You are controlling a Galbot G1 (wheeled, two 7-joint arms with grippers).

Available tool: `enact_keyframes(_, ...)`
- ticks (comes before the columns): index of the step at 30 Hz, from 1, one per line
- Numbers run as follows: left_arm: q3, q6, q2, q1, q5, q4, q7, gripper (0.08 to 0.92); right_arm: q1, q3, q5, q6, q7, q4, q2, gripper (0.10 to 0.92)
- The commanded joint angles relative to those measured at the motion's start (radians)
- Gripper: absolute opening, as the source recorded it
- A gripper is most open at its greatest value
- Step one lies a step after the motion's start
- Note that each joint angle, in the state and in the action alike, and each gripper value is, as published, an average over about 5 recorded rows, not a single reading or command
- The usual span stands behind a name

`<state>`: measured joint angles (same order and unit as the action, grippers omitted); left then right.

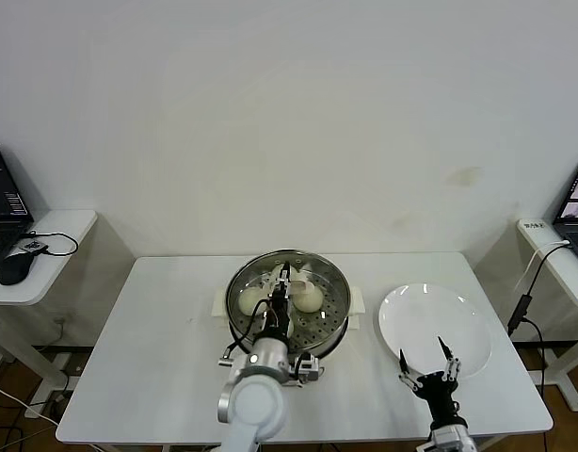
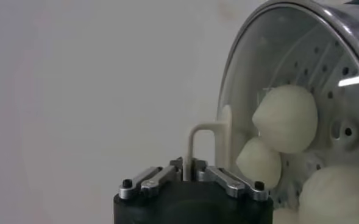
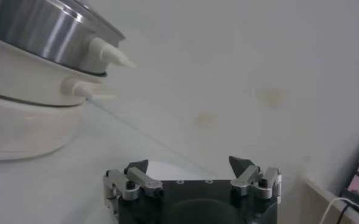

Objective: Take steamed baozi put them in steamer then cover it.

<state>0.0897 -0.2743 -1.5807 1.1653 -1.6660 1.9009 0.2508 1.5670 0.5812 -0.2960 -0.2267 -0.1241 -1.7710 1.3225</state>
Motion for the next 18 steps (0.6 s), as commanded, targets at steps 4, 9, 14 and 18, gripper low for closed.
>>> enact_keyframes(4,0.011,0.031,0.107,0.232,0.134,0.286,-0.036,0.536,0.002,-0.001,0.002,-0.003,0.0,0.006,-0.003,0.823)
enact_keyframes(9,0.109,0.124,0.158,0.428,0.294,0.41,-0.141,0.683,0.004,-0.003,0.008,-0.008,0.001,0.013,-0.006,0.823)
enact_keyframes(14,0.319,0.233,0.213,0.58,0.713,0.462,-0.308,0.802,0.005,-0.009,0.025,-0.013,0.006,0.01,-0.016,0.823)
enact_keyframes(18,0.531,0.514,0.206,0.661,1.163,0.378,-0.435,0.821,0.016,-0.012,0.048,-0.015,0.021,-0.006,-0.031,0.823)
